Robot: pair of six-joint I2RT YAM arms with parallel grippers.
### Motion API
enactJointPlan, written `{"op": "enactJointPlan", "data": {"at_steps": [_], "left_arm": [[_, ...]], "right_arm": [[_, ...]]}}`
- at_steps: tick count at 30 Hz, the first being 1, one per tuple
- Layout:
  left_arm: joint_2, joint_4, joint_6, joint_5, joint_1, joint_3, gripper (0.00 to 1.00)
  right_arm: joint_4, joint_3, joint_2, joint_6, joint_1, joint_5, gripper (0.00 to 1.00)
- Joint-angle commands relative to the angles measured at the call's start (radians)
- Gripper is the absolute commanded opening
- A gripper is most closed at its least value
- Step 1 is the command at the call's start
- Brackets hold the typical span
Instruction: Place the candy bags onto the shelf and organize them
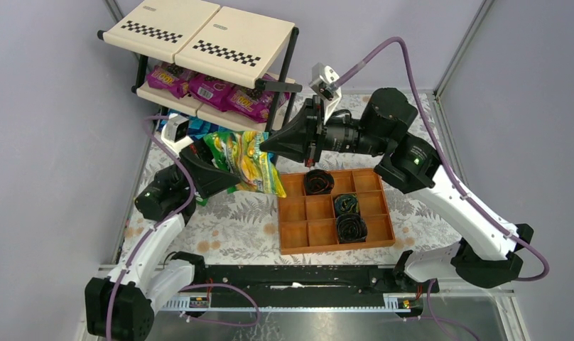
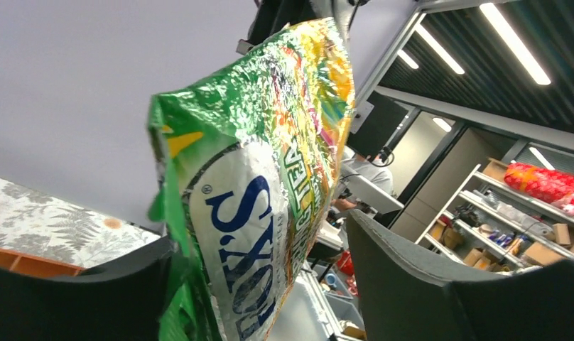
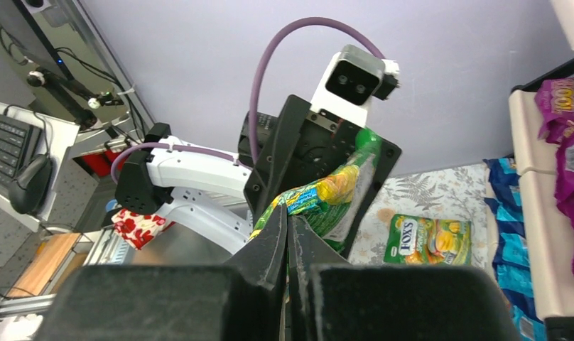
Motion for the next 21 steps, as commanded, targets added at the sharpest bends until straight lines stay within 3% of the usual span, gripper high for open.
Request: {"op": "enactJointPlan", "data": {"at_steps": [1,6,17,21], "left_arm": [[-0.025,0.13,-0.035,-0.064,-0.005,0.011,0.64],[-0.015,0.133,-0.067,-0.121,-0.006,-0.042,0.5],[-0.013,0.129,-0.082,-0.119,-0.009,-0.012,0.58],[-0.002,0.11,-0.061,-0.125,-0.009,-0.048,0.44]], "right_arm": [[0.066,-0.025,-0.073,-0.046,-0.027,0.076,0.0],[0.105,-0.136,-0.136,-0.055,-0.035,0.135,0.0],[0.19,-0.234,-0.159,-0.066,-0.039,0.199,0.0],[0.196,-0.256,-0.165,-0.077,-0.039,0.213,0.0]]}}
